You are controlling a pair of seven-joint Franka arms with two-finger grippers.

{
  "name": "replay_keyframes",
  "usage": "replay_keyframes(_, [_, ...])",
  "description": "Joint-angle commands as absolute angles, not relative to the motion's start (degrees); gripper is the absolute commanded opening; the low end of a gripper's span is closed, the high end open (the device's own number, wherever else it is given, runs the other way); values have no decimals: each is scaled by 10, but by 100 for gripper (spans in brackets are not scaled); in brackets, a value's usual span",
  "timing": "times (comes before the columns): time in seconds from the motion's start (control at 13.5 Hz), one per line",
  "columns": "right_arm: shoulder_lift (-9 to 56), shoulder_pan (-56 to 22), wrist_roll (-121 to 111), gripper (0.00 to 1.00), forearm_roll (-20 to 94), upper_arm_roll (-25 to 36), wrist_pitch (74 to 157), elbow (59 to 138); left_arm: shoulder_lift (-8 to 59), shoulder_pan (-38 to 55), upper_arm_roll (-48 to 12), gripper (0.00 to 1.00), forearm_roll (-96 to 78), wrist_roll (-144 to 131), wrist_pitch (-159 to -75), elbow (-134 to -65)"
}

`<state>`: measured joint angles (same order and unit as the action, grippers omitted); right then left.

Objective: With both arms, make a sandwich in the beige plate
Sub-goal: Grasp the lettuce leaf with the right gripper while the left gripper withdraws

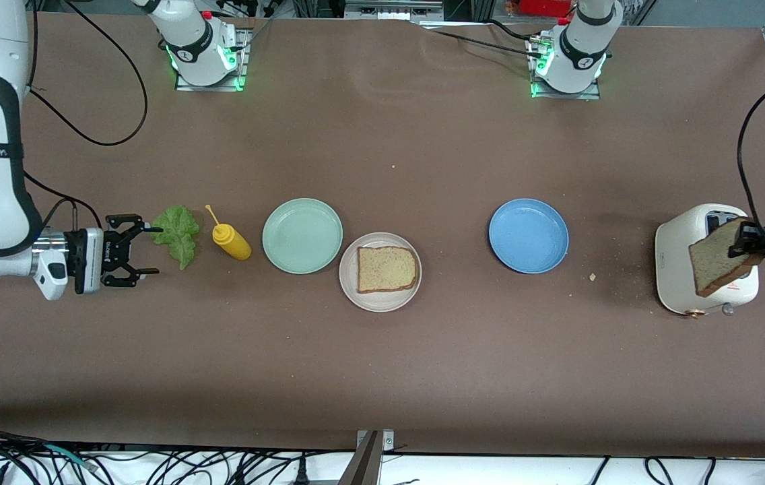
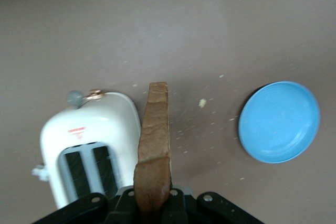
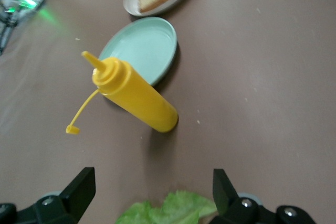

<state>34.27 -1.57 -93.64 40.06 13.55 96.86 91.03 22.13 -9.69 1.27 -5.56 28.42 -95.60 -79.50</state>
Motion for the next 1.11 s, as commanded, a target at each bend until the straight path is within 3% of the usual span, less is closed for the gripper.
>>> replay_keyframes(0.0, [302, -47, -800, 99, 314, 136, 1005, 916, 222, -96, 16, 0, -104, 280, -932, -785])
replay_keyframes(0.74, [279, -102, -418, 100, 59, 134, 1039, 933, 234, -91, 16, 0, -175, 265, -932, -787])
replay_keyframes(1.03, [275, -112, -301, 99, 17, 134, 1088, 996, 236, -88, 16, 0, -174, 265, -932, -787])
